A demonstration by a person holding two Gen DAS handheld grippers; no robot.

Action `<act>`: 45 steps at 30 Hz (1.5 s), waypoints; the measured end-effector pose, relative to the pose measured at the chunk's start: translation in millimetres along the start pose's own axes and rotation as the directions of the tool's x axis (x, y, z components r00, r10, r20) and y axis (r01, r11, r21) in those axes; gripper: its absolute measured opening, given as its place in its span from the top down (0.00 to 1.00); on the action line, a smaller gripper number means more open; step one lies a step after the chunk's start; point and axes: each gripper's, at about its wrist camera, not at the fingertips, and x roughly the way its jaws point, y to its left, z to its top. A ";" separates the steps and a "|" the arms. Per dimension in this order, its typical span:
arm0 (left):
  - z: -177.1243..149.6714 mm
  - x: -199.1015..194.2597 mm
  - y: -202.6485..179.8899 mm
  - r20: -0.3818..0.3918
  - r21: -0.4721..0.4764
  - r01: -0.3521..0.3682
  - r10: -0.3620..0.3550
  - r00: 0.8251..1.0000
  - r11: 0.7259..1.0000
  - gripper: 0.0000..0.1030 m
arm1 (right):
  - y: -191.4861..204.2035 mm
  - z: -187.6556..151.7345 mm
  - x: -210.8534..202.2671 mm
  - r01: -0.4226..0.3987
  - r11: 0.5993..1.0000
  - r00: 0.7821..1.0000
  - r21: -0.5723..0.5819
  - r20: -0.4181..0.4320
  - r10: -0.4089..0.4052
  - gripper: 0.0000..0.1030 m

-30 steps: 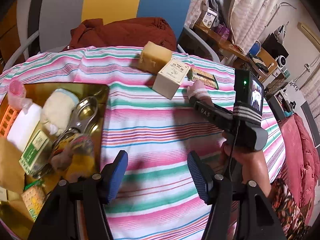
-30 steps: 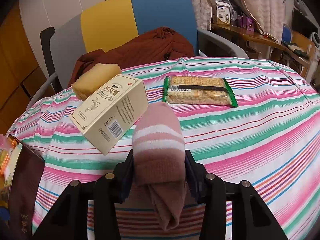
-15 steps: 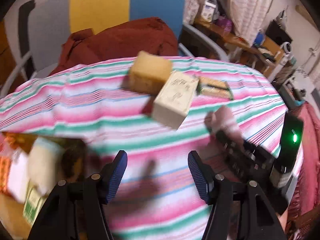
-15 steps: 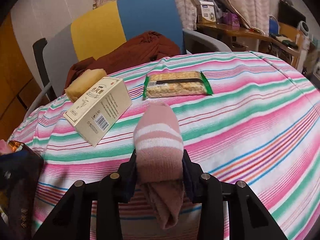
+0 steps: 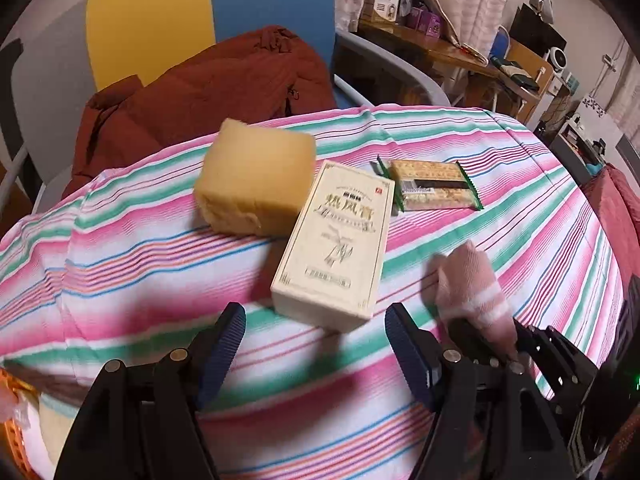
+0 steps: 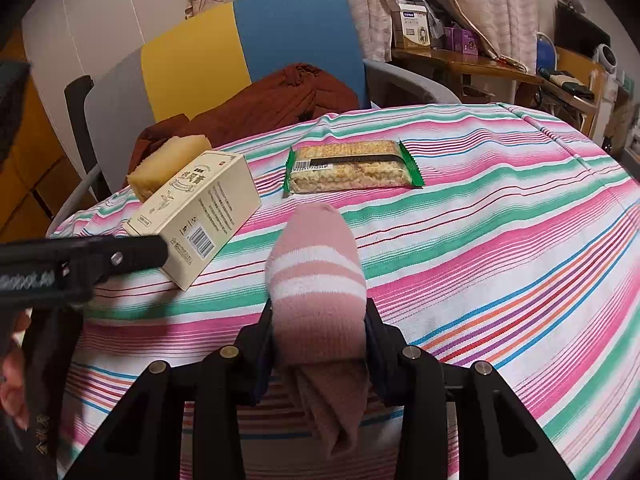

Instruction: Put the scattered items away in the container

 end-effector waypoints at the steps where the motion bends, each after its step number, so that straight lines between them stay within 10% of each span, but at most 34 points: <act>1: 1.5 1.5 -0.9 0.002 0.002 0.000 0.000 1.000 1.000 0.28 | 0.0 -0.2 0.1 0.001 1.000 1.000 -0.001 0.001 -0.001 0.61; 13: -1.8 10.2 -9.3 0.010 0.041 0.001 -0.002 1.000 0.999 0.46 | 1.3 -1.0 1.2 0.006 1.000 1.000 -0.004 0.009 -0.006 0.61; 45: -177.8 -80.1 -25.0 -0.031 -0.106 0.165 -0.169 0.985 0.981 0.49 | -23.8 -85.3 -98.4 -0.050 0.985 0.998 0.163 -0.032 0.056 0.62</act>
